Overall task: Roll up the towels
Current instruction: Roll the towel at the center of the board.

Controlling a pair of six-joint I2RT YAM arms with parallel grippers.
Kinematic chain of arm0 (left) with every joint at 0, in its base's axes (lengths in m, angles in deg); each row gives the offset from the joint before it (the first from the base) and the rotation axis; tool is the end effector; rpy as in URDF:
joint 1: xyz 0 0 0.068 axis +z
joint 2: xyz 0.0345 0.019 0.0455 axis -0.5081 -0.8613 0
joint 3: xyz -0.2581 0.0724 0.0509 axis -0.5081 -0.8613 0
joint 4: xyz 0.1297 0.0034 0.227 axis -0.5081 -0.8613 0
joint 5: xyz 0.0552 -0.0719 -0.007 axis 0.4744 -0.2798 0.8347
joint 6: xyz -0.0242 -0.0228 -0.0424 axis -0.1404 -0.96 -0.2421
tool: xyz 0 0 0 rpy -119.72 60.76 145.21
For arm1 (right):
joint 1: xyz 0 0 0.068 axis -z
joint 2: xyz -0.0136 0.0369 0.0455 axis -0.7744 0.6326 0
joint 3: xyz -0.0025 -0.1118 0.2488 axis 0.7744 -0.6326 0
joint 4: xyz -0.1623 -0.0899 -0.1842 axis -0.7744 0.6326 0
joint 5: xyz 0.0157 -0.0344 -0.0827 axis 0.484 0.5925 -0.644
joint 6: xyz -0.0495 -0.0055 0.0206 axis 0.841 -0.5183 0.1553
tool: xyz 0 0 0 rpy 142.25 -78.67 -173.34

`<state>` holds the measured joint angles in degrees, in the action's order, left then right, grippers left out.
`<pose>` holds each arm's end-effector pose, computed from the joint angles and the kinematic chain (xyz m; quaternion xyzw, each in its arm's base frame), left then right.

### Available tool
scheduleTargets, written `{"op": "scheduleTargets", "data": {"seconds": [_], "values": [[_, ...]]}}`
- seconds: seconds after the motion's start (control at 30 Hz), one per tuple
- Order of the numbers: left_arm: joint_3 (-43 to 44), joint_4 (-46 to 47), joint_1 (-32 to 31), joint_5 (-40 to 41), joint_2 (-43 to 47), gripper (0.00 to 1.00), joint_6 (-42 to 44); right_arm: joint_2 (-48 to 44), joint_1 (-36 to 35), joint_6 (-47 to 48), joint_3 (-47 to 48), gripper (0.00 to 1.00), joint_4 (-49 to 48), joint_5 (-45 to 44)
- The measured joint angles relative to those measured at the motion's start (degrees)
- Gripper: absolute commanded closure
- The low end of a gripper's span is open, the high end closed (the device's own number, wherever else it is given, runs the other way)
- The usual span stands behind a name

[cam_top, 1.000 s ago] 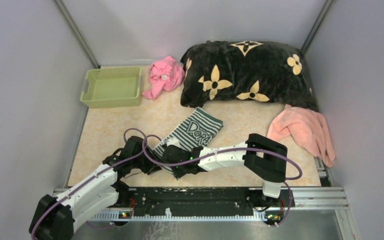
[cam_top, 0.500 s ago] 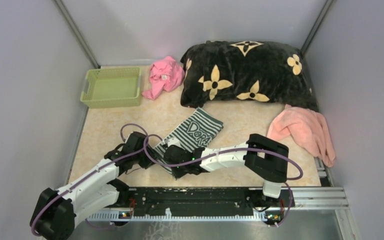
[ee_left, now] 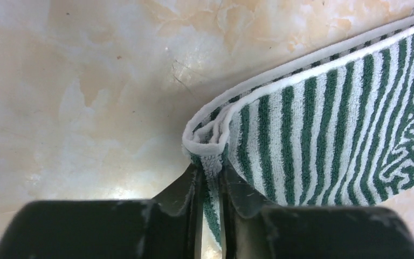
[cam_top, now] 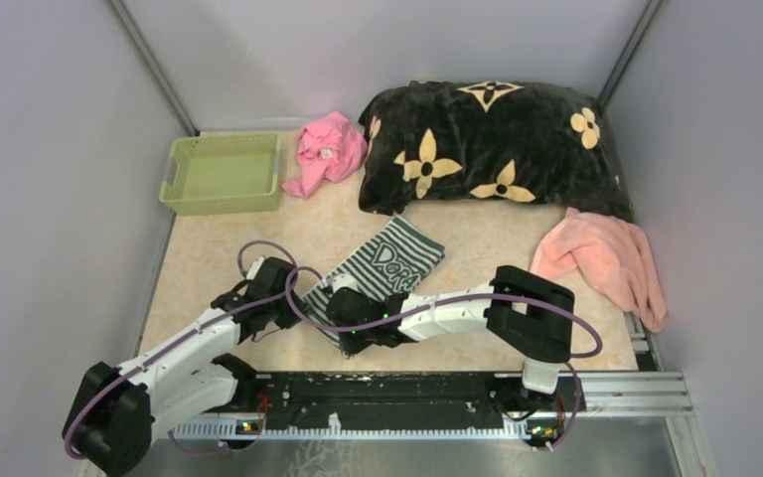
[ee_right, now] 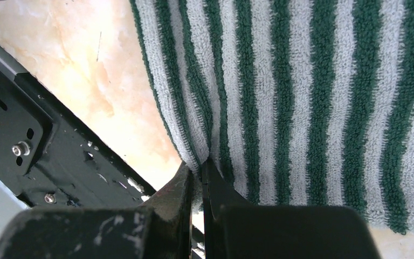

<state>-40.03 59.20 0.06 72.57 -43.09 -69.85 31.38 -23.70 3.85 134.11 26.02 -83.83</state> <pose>0.1433 -0.0781 0.1537 -0.3052 0.9072 -0.1590 0.2419 0.0990 0.3432 0.1565 -0.2784 0.9066 0.2362 0.2116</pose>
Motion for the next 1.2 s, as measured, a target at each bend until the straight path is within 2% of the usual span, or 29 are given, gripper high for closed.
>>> {"op": "scheduleTargets", "data": {"seconds": [0.1, 0.33, 0.57, 0.67, 0.93, 1.07, 1.2], "values": [[1.18, -0.66, -0.02, 0.20, -1.09, 0.98, 0.92, 0.00, 0.00, 0.61, 0.00, 1.00, -0.48, 0.39], [6.56, -4.85, -0.02, 0.52, -5.51, 0.97, 3.78, -0.42, 0.26, 0.94, -1.07, 1.00, -2.91, 2.05], [11.10, -8.02, -0.09, 0.85, -10.84, 0.69, 7.02, -1.62, 3.76, -2.03, -6.01, 1.00, -10.54, 9.31], [11.56, -8.33, -0.07, 1.46, -10.84, 0.67, 8.07, -2.43, 5.62, -3.93, -8.68, 1.00, -13.84, 12.92], [13.20, -8.15, -0.02, 2.64, -10.95, 0.52, 10.78, -2.91, 11.69, -10.19, -15.45, 1.00, -23.10, 24.26], [14.49, -7.43, -0.02, 2.73, -10.73, 0.41, 12.15, -2.91, 14.34, -13.33, -18.45, 1.00, -27.36, 29.07], [14.51, -8.13, -0.02, 2.80, -7.85, 0.37, 12.94, -2.91, 16.41, -15.30, -19.26, 1.00, -28.96, 32.79]]}}
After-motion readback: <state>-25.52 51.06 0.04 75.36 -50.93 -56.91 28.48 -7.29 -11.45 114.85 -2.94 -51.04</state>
